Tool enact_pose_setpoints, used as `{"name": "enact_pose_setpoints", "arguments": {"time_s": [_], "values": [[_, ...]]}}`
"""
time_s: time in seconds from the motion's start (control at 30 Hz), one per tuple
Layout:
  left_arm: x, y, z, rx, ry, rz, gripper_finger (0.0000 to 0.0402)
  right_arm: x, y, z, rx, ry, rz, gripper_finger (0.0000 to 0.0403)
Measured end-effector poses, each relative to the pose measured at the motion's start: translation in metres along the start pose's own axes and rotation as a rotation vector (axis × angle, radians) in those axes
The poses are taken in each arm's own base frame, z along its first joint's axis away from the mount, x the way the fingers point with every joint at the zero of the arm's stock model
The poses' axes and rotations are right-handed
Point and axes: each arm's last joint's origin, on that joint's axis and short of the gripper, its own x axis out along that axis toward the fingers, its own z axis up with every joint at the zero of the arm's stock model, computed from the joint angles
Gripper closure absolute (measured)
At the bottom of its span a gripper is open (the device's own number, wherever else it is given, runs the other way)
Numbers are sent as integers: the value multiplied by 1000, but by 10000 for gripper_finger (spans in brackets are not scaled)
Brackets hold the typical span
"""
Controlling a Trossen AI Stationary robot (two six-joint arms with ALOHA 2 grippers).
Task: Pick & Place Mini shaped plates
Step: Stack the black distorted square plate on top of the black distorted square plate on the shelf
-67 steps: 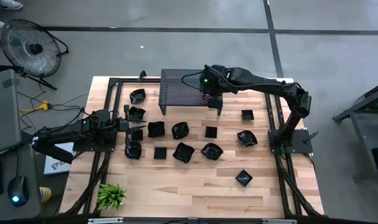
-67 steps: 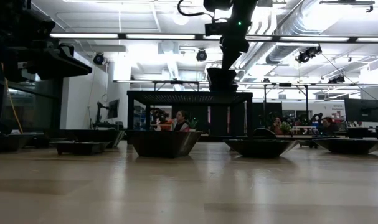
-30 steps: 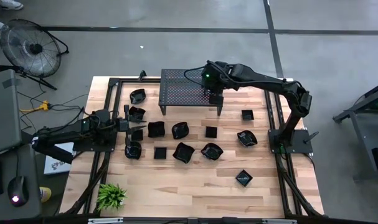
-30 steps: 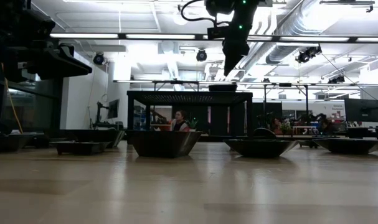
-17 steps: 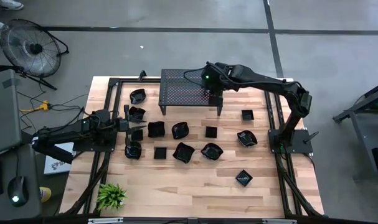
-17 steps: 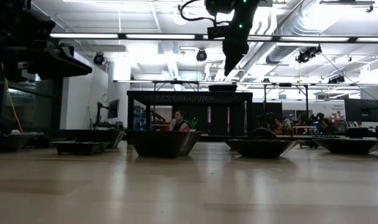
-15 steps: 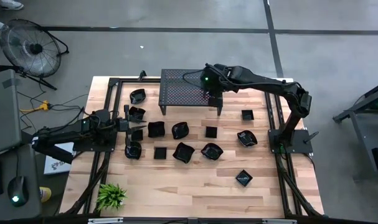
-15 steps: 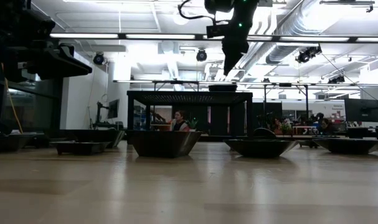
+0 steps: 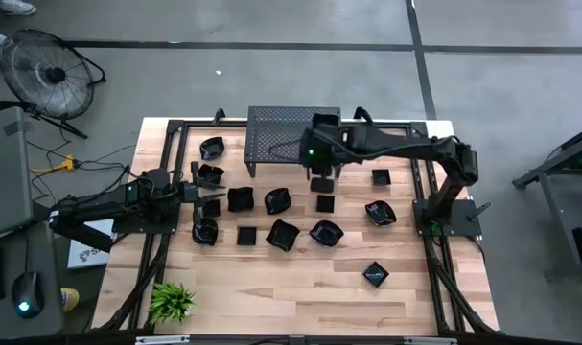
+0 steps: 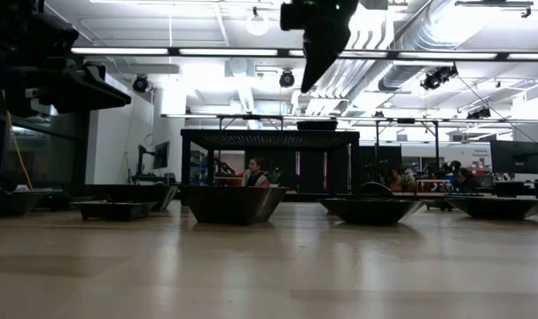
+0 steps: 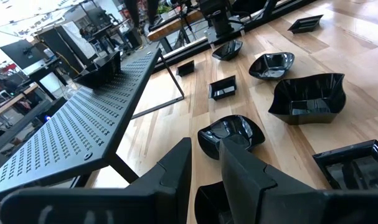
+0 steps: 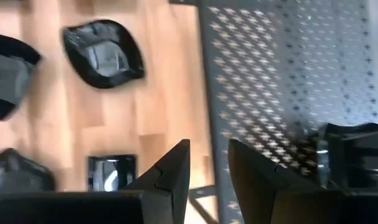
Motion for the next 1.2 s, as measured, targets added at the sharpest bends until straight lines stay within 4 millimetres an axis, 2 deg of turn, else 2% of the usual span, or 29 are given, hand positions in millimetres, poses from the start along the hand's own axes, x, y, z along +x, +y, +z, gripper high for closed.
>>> {"name": "enact_pose_setpoints", "arguments": {"time_s": [0.37, 0.5, 0.73, 1.0, 1.2], "values": [[0, 0, 0, 0, 0, 0, 321, -12, 50, 10, 6, -76, 57, 299], [0, 0, 0, 0, 0, 0, 321, -9, 69, 14, -27, -101, 76, 299], [0, 0, 0, 0, 1, 0, 321, 2, 93, 15, -6, -74, 103, 299], [0, 0, 0, 0, 1, 0, 321, 35, 120, 14, 16, 19, 115, 299], [0, 0, 0, 0, 0, 0, 321, 53, 136, 17, 63, 11, 127, 299]]}}
